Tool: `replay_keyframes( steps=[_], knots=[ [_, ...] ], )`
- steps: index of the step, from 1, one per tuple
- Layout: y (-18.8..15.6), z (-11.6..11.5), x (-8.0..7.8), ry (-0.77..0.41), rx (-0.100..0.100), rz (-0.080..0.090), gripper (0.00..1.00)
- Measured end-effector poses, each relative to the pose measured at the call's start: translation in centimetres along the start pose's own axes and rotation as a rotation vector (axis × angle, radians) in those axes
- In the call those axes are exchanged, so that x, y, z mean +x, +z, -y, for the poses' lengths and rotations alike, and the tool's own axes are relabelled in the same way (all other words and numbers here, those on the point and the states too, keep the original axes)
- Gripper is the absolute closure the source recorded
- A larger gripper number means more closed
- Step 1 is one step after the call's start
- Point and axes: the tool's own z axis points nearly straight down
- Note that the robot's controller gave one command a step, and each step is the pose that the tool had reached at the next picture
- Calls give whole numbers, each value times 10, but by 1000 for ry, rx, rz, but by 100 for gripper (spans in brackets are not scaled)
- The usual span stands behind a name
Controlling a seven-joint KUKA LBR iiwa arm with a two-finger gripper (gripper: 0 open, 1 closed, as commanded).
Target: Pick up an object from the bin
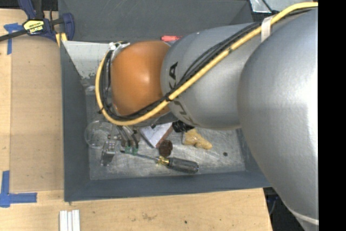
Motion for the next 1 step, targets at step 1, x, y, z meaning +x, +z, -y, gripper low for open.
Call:
replay_keyframes(
  steps=[1],
  knots=[
    [24,11,-12,226,2,-2,0]
  ],
)
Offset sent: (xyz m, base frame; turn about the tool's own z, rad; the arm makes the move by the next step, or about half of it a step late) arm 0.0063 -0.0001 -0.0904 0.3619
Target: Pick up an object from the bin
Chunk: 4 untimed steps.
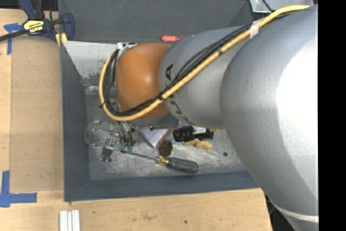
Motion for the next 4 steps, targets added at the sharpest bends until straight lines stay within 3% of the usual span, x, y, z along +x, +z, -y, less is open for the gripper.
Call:
replay_keyframes(
  steps=[1,2,4],
  knots=[
    [53,-8,5,116,-3,3,0],
    [61,-18,0,19,-10,17,100],
    [60,-18,0,18,-9,15,100]
  ],
)
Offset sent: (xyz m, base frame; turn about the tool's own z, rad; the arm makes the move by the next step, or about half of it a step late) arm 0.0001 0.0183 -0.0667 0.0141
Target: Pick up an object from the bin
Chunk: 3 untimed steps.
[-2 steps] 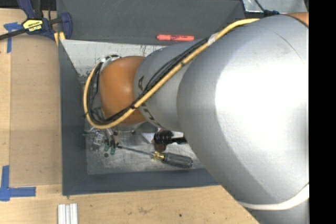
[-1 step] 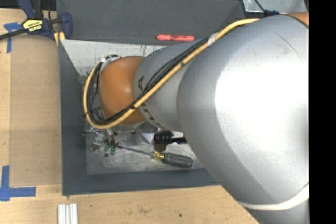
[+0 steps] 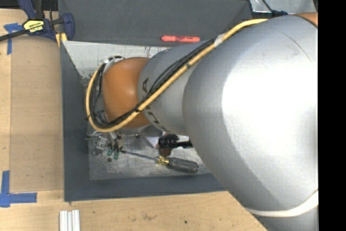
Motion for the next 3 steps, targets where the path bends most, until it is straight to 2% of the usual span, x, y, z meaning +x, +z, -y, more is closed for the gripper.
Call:
replay_keyframes(
  steps=[2,3],
  knots=[
    [-10,1,2,0,11,-15,100],
    [-28,1,2,0,11,-16,100]
  ],
)
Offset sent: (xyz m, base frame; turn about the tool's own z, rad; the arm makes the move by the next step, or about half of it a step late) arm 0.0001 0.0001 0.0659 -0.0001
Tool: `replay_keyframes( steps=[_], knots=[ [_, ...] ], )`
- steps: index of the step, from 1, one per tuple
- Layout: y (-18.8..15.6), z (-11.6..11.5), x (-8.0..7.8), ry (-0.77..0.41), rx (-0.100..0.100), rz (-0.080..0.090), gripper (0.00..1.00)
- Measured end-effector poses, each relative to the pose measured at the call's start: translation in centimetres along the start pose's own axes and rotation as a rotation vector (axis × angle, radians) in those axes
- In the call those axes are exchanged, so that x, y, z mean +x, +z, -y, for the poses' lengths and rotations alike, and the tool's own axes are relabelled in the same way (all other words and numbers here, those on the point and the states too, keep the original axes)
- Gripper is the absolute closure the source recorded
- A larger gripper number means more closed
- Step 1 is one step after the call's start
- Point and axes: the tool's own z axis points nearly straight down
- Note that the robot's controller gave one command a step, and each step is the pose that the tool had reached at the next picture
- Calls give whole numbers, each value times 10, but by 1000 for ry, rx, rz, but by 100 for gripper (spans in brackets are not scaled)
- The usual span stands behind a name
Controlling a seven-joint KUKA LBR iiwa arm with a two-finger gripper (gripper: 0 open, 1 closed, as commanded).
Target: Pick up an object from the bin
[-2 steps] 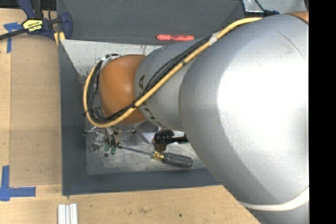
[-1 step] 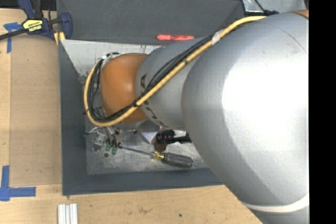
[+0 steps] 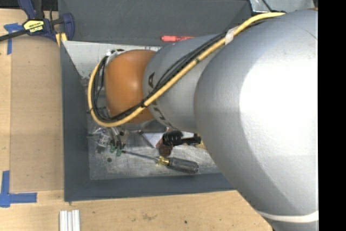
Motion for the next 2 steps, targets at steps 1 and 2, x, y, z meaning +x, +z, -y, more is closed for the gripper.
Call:
replay_keyframes(
  steps=[1,2],
  knots=[
    [-10,-1,-1,0,-5,5,100],
    [-18,0,0,0,-1,0,100]
  ],
)
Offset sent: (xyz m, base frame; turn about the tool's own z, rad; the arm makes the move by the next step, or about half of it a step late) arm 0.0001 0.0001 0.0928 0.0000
